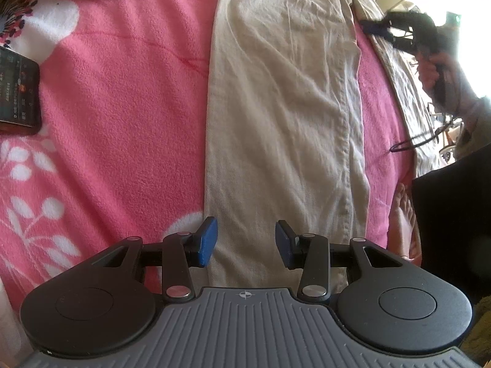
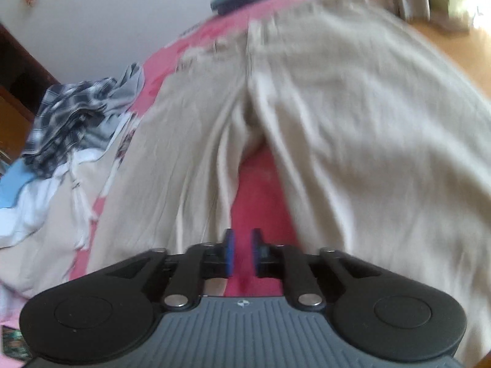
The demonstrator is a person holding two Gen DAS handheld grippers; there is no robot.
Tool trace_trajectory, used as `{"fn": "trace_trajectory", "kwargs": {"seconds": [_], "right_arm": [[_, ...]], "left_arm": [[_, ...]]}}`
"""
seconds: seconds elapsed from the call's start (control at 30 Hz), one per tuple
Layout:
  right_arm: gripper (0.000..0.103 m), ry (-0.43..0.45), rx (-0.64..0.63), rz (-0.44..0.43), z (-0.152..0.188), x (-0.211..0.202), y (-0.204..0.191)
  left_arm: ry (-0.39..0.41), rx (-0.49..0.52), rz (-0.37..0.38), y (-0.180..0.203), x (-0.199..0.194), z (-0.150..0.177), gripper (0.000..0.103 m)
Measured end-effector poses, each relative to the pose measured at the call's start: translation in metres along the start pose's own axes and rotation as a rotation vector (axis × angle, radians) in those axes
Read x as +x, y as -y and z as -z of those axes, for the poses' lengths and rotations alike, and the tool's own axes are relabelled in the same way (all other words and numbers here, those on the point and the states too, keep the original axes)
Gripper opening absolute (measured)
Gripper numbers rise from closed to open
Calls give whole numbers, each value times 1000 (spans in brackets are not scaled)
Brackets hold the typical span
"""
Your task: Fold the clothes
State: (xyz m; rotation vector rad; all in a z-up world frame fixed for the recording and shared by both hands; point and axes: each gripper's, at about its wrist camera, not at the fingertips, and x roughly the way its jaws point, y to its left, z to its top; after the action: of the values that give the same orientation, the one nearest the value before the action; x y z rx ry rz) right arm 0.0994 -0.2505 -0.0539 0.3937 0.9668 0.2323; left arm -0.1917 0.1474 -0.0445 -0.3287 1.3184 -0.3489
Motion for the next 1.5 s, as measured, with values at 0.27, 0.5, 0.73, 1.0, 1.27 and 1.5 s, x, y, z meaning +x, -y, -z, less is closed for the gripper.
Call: {"fn": "trace_trajectory", "kwargs": {"seconds": [0.27, 0.5, 0.73, 1.0, 1.27, 1.5], "right_arm": [[39, 5, -179, 78, -29, 43, -30], [0, -4, 135, -52, -31, 52, 32], [8, -14, 216, -85, -30, 35, 42], [11, 4, -111, -33, -29, 17, -7], [10, -214, -662, -140, 12, 18, -71], [10, -306, -856, -48, 31, -2, -77]], "left_arm": [[-5, -4, -7, 0, -2, 0, 41], [-22, 2, -7, 1, -3, 2, 41], [-45, 19, -8, 1, -3, 4, 41], [-70, 42, -27, 2, -3, 5, 41], [-98, 60, -52, 2, -5, 9, 41], [-124, 41, -49, -7, -7, 19, 41]]}}
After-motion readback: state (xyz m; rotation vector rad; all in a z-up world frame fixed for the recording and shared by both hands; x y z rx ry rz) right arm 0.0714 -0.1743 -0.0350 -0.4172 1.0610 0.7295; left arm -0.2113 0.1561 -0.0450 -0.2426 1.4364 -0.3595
